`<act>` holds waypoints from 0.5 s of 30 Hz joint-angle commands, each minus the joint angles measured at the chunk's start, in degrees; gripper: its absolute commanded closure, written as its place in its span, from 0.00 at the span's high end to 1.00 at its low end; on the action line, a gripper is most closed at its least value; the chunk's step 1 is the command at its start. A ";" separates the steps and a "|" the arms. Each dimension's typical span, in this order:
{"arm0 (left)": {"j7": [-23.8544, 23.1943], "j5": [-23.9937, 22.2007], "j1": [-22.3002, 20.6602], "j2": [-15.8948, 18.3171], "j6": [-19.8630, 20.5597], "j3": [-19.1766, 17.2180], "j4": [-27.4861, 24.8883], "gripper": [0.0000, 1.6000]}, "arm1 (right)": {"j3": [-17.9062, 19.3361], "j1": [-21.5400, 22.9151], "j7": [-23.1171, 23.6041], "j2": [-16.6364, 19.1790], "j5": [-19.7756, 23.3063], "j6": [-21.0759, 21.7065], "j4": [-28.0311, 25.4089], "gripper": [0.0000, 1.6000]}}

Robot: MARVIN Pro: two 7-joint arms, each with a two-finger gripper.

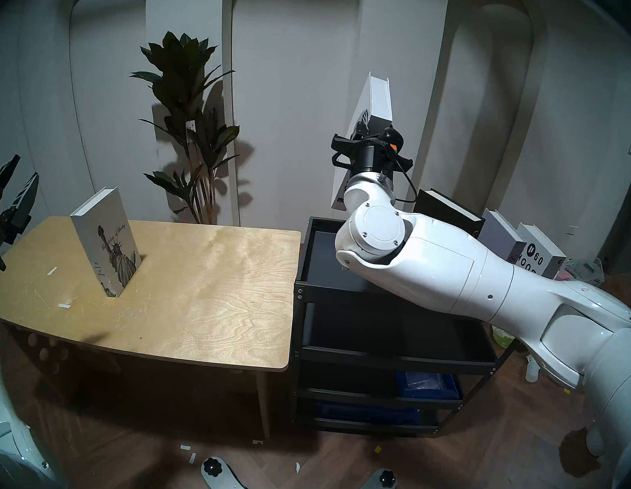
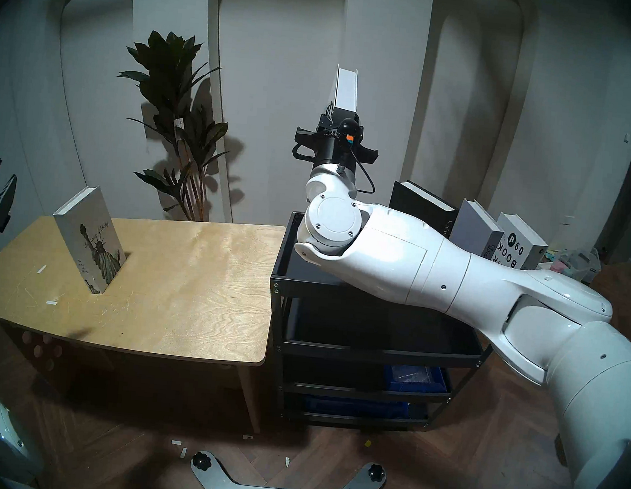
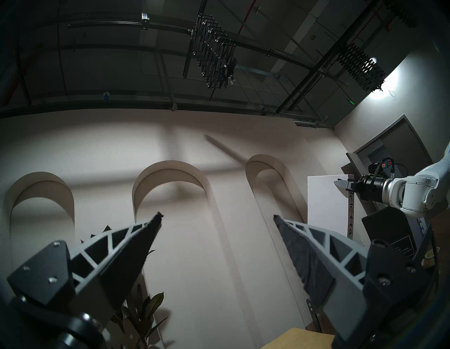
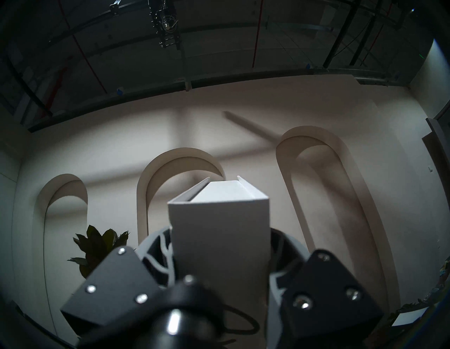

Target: Move the books from the display table onto the shelf, standing them upright with spines facing out and tallest at one end

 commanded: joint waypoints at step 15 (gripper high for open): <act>-0.09 0.00 -0.43 0.63 -0.03 0.07 -0.64 1.00 | 0.02 1.11 12.59 15.81 12.56 10.28 -12.61 0.00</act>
